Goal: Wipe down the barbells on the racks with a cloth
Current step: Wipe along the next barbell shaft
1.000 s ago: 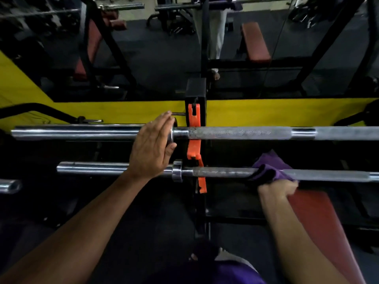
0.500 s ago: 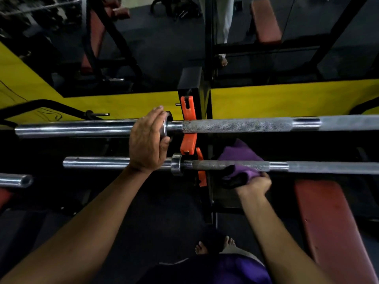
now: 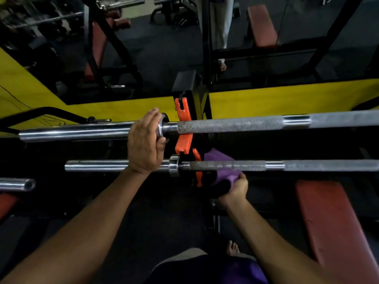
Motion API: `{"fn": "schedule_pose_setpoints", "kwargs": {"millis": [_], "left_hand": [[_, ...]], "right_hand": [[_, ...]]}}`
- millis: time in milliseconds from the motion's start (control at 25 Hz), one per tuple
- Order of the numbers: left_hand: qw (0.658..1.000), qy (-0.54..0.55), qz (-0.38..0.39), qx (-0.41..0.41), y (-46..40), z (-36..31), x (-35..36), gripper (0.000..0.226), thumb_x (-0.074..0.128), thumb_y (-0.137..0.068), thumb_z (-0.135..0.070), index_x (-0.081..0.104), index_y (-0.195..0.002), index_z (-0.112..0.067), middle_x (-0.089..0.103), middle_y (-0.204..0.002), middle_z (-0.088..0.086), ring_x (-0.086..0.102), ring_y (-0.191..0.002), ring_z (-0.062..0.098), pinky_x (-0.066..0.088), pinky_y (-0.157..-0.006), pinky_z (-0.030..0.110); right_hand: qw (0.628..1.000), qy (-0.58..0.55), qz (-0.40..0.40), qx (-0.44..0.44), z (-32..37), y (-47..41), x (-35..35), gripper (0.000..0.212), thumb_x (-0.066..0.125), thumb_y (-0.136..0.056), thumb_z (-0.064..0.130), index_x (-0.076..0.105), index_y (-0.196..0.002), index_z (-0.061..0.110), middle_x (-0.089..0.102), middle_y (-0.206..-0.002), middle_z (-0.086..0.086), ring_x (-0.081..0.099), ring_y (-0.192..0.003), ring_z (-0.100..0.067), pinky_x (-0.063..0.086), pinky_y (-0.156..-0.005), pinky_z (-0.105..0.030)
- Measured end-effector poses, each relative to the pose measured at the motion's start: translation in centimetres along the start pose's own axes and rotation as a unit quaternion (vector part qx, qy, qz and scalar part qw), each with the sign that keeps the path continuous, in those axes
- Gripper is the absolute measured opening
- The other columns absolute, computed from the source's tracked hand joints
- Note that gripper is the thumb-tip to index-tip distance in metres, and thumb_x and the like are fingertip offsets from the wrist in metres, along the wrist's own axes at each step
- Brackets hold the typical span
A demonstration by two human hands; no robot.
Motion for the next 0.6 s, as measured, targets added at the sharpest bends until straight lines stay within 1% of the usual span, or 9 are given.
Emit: {"fn": "schedule_pose_setpoints", "kwargs": {"millis": [80,120,160,240,280,360,400,480,600], "left_hand": [[1.0,-0.004,0.008,0.004,0.2,0.2,-0.2,0.061,0.018,-0.107,-0.042,0.043,-0.143,0.001,0.047,-0.149,0.019,0.044,-0.141,0.029,0.037,-0.112,0.049],[1.0,-0.005,0.011,0.005,0.2,0.4,-0.2,0.062,0.018,-0.107,-0.042,0.043,-0.143,0.001,0.047,-0.15,0.019,0.043,-0.142,0.029,0.037,-0.113,0.048],[1.0,-0.004,0.019,0.003,0.3,0.4,-0.1,0.062,0.018,-0.107,-0.043,0.042,-0.144,0.0,0.047,-0.15,0.019,0.043,-0.142,0.028,0.035,-0.114,0.047],[1.0,0.001,0.026,-0.002,0.1,0.4,0.1,0.062,0.018,-0.107,-0.044,0.04,-0.146,-0.002,0.047,-0.151,0.018,0.041,-0.143,0.027,0.032,-0.116,0.045],[0.999,0.003,0.031,-0.005,0.2,0.5,0.1,0.061,0.018,-0.107,-0.044,0.039,-0.147,-0.003,0.046,-0.152,0.017,0.04,-0.144,0.027,0.031,-0.117,0.045],[0.999,0.012,0.048,-0.006,0.5,0.7,-0.1,0.061,0.018,-0.107,-0.045,0.037,-0.148,-0.004,0.043,-0.154,0.016,0.038,-0.145,0.026,0.03,-0.117,0.045],[0.998,0.019,0.056,-0.002,0.6,0.8,-0.1,0.06,0.02,-0.107,-0.045,0.035,-0.149,-0.005,0.042,-0.155,0.016,0.037,-0.146,0.025,0.03,-0.117,0.045],[0.996,0.043,0.075,0.005,0.4,0.9,-0.4,0.059,0.026,-0.107,-0.042,0.033,-0.152,-0.004,0.037,-0.159,0.015,0.033,-0.148,0.025,0.028,-0.119,0.045],[0.986,0.134,0.093,0.024,0.5,1.2,-2.2,0.059,0.048,-0.104,-0.027,0.031,-0.155,-0.001,0.027,-0.163,0.015,0.024,-0.153,0.024,0.023,-0.123,0.043]], "right_hand": [[0.997,0.012,0.021,-0.071,2.3,-0.1,-1.2,0.04,0.043,-0.096,0.037,0.072,-0.097,0.009,0.075,-0.082,-0.014,0.07,-0.085,-0.033,0.054,-0.082,-0.036],[0.991,0.014,0.017,-0.13,4.4,-0.4,-2.0,0.039,0.05,-0.09,0.035,0.074,-0.1,0.007,0.076,-0.089,-0.015,0.069,-0.091,-0.034,0.056,-0.081,-0.036],[0.982,0.006,0.017,-0.19,6.7,-1.5,-3.4,0.052,0.059,-0.078,0.039,0.073,-0.112,0.003,0.074,-0.107,-0.019,0.066,-0.105,-0.039,0.057,-0.09,-0.04],[0.972,-0.011,0.003,-0.235,11.0,-5.5,-7.4,0.095,0.07,-0.058,0.048,0.056,-0.14,0.004,0.056,-0.14,-0.027,0.055,-0.127,-0.045,0.042,-0.109,-0.058],[0.97,-0.009,-0.026,-0.24,12.4,-6.1,-8.2,0.095,0.072,-0.057,0.048,0.055,-0.141,0.006,0.054,-0.143,-0.027,0.054,-0.129,-0.045,0.038,-0.111,-0.062],[0.966,-0.022,-0.079,-0.246,13.0,-5.2,-8.3,0.063,0.068,-0.074,0.049,0.067,-0.125,0.011,0.066,-0.127,-0.021,0.061,-0.122,-0.038,0.047,-0.107,-0.05],[0.968,-0.021,-0.075,-0.239,11.2,-4.2,-7.0,0.05,0.058,-0.085,0.048,0.069,-0.118,0.012,0.071,-0.116,-0.017,0.063,-0.116,-0.036,0.054,-0.097,-0.04],[0.974,0.061,-0.025,-0.218,5.4,-2.0,-4.2,0.049,0.047,-0.094,0.044,0.067,-0.119,0.006,0.073,-0.107,-0.018,0.068,-0.105,-0.036,0.059,-0.078,-0.033],[0.927,0.255,-0.087,-0.259,-2.4,1.6,-2.5,0.034,0.04,-0.107,0.032,0.063,-0.103,0.007,0.07,-0.086,-0.016,0.066,-0.071,-0.025,0.052,-0.054,-0.02]]}}
Point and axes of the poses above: each hand's wrist, its own y-axis away from the middle knuckle, its own x-axis out of the palm, z = x × y, the point moved 3 cm from there along -y, towards the middle knuckle
